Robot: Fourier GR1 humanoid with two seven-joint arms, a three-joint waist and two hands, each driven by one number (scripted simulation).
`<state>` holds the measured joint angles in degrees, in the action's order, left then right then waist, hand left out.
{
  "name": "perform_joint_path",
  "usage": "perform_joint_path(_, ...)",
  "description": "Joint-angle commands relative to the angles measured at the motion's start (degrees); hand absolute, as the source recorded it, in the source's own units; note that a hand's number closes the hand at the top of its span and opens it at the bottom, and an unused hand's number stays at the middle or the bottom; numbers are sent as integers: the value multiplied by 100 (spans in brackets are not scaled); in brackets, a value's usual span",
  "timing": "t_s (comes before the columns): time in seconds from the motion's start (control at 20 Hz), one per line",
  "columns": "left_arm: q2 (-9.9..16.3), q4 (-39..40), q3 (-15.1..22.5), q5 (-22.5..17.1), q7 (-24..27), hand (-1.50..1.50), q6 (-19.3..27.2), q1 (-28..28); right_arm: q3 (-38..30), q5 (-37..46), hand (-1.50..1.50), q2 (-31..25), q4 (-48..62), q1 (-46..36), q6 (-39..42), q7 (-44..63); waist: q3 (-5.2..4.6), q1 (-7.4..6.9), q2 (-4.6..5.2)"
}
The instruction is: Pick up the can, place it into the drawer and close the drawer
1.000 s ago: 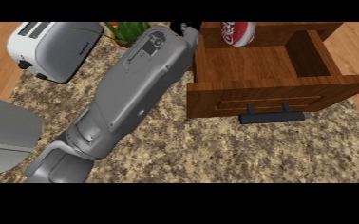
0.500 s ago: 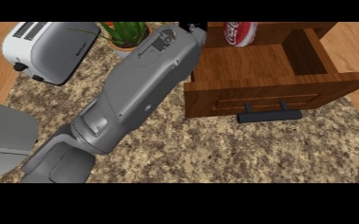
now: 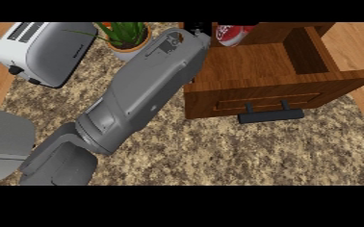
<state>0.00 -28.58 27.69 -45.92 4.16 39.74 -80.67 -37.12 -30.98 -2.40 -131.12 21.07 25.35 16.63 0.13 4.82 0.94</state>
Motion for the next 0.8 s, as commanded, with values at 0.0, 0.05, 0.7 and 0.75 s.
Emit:
perform_joint_path(0.0, 0, 82, 382, -221, 255, -150, 152, 232, 108, 119, -150, 17, -126, -55, -49, 127, -2, 39, 15)
perform_joint_path(0.05, 0, 233, 271, -288, -18, -150, 229, -116, -125, -131, -150, -275, 111, -154, -98, 214, -1, 21, 8)
perform_joint_path(0.7, 0, 241, 665, -920, 378, -150, 588, -30, 82, 106, -150, 86, -171, -114, -93, 172, -1, 64, 9)
perform_joint_path(0.75, 0, 243, 617, -914, 598, -150, 440, 14, 146, 215, -150, 229, -109, -112, -29, -3, -1, 17, 8)
